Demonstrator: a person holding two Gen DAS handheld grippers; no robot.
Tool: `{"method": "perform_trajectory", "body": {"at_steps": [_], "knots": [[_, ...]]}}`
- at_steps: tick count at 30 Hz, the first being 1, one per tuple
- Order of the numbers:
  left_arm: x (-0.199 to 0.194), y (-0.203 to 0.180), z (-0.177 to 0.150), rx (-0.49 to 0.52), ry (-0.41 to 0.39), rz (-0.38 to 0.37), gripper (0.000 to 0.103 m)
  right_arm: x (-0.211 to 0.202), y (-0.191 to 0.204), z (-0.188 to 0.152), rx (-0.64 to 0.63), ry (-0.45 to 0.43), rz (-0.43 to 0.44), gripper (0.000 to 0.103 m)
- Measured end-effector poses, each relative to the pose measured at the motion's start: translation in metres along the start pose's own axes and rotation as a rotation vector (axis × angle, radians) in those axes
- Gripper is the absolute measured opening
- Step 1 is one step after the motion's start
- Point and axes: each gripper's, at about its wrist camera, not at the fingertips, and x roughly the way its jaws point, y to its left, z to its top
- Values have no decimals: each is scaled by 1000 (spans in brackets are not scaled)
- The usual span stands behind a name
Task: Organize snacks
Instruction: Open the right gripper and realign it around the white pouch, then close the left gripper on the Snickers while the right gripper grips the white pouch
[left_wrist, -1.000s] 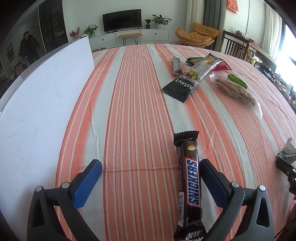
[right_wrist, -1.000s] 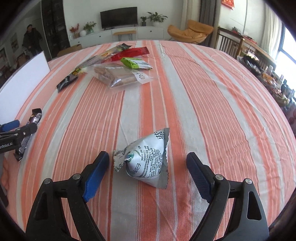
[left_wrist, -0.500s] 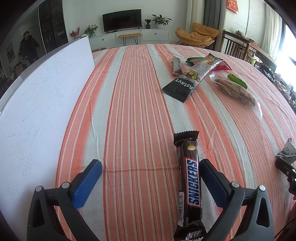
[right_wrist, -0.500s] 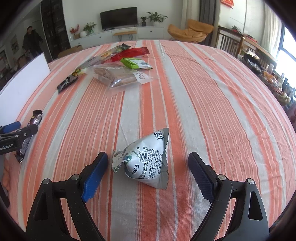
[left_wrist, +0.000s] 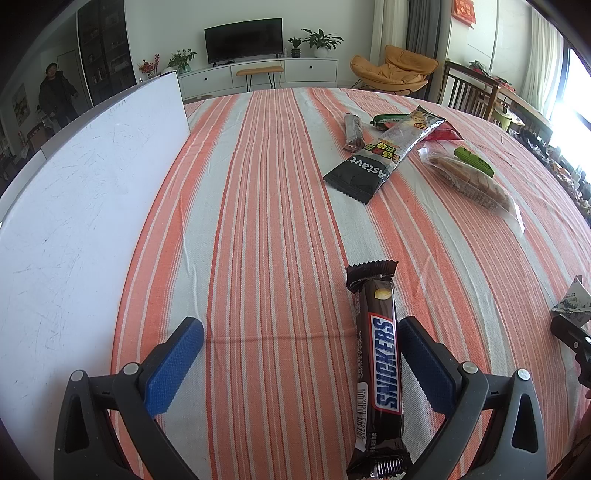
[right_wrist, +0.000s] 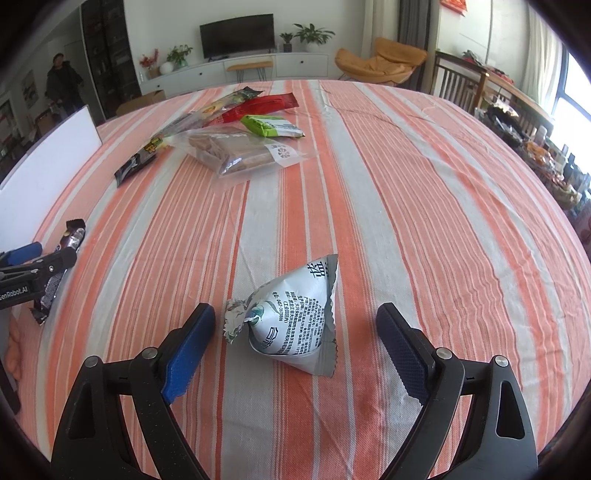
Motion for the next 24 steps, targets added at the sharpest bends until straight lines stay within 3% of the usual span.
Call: {"method": "perform_trajectory", "body": {"at_steps": [3,7,11,13,14,15,16,17,19,24], "knots": [[-1,1,-1,-3,4,-5,103,-3,-8,3,34,23,62,92],[-5,-4,-1,55,119,-55,103,-8,-13,10,36,154,118,90],[-5,-12,-1,115,147,-74,101,-11,-5,24,-29,181,97,90],[-10,-13,-2,110,124,-76,89,0,0,30,-51,219,91,89],[-14,-15,-2,118,105,-93,68,8,2,30,-49,242,96,85],[-19,-17,-3,137,88,-100,28,11,1,31,-39,242,79,75],[-22,-19,-4,160,83,-88,18,8,2,32,-50,219,42,46],[-23,-17,-5,157,85,-102,16,7,1,32,-37,222,46,36],[-29,-5,-8,68,91,-214,16,1,-8,32,51,227,121,27],[-58,15,-20,-75,83,-339,16,-32,-6,27,64,172,144,27]]}}
